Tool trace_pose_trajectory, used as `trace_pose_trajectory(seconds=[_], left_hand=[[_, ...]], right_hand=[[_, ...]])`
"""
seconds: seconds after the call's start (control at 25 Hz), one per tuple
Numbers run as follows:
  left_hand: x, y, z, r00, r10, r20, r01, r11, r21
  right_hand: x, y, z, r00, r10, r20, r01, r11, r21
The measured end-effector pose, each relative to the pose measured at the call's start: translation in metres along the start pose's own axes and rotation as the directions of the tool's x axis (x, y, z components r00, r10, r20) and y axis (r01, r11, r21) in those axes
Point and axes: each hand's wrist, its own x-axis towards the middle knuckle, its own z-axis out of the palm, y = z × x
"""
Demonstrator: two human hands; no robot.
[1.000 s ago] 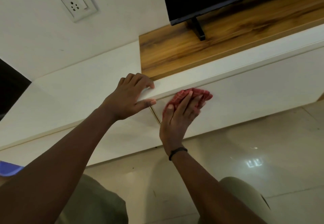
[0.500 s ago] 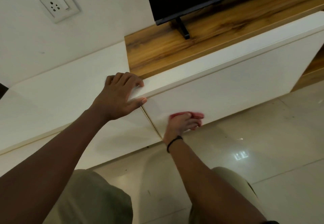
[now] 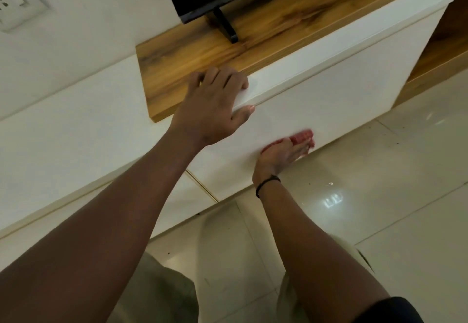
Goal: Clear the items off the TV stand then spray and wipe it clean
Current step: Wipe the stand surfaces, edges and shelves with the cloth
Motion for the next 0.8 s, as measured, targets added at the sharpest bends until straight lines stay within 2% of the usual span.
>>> trace_pose_trajectory(seconds=[0.08,0.12,0.16,0.2,0.24,0.32,0.36,0.4,0.44,0.48,0.56,0.6,0.68,0.8], left_hand=[[0.001,0.003,-0.005,1.000,0.005,0.005,-0.006,1.000,0.020],[0.002,0.004,-0.008,1.000,0.005,0.013,-0.006,1.000,0.023],[0.001,0.004,-0.009,1.000,0.006,0.023,-0.007,1.000,0.011],[0.001,0.004,-0.010,0.999,0.008,0.031,-0.008,1.000,-0.009],[0.001,0.003,-0.010,0.999,0.010,0.036,-0.009,1.000,-0.027],[0.002,0.002,-0.009,0.999,0.011,0.033,-0.010,0.999,-0.038],[0.002,0.002,-0.007,0.999,0.014,0.028,-0.013,0.999,-0.040],[0.003,0.001,-0.006,1.000,0.017,0.024,-0.016,0.999,-0.045],[0.003,0.001,-0.005,1.000,0.019,0.020,-0.018,0.999,-0.046],[0.002,0.001,-0.004,1.000,0.017,0.016,-0.017,0.999,-0.040],[0.002,0.000,-0.004,1.000,0.013,0.012,-0.013,1.000,-0.028],[0.002,0.000,-0.004,1.000,0.012,0.013,-0.012,1.000,-0.028],[0.002,0.000,-0.005,1.000,0.006,0.023,-0.005,0.999,-0.033],[0.003,0.000,-0.004,1.000,-0.004,0.028,0.005,0.999,-0.042]], right_hand=[[-0.005,0.022,-0.004,0.960,0.280,0.003,-0.280,0.960,-0.017],[-0.008,0.028,-0.006,0.892,0.452,-0.010,-0.451,0.892,0.039],[-0.010,0.028,-0.008,0.790,0.613,0.021,-0.610,0.781,0.134],[-0.009,0.025,-0.011,0.722,0.687,0.076,-0.687,0.701,0.192],[-0.004,0.017,-0.012,0.717,0.689,0.108,-0.695,0.695,0.184],[0.018,-0.004,-0.013,0.801,0.598,0.035,-0.593,0.784,0.184],[0.031,-0.023,-0.013,0.872,0.489,0.025,-0.482,0.848,0.220],[0.041,-0.043,-0.014,0.948,0.316,0.025,-0.316,0.935,0.164],[0.048,-0.059,-0.015,0.992,0.122,0.029,-0.124,0.988,0.095],[0.052,-0.063,-0.014,0.996,-0.080,0.032,0.079,0.996,0.047],[0.028,-0.051,-0.008,0.931,-0.332,0.150,0.337,0.941,-0.010],[0.005,-0.039,-0.007,0.900,-0.380,0.215,0.394,0.919,-0.027],[-0.028,-0.012,-0.006,0.901,-0.330,0.280,0.352,0.935,-0.031],[0.014,-0.028,-0.010,0.981,-0.162,0.111,0.162,0.987,0.003]])
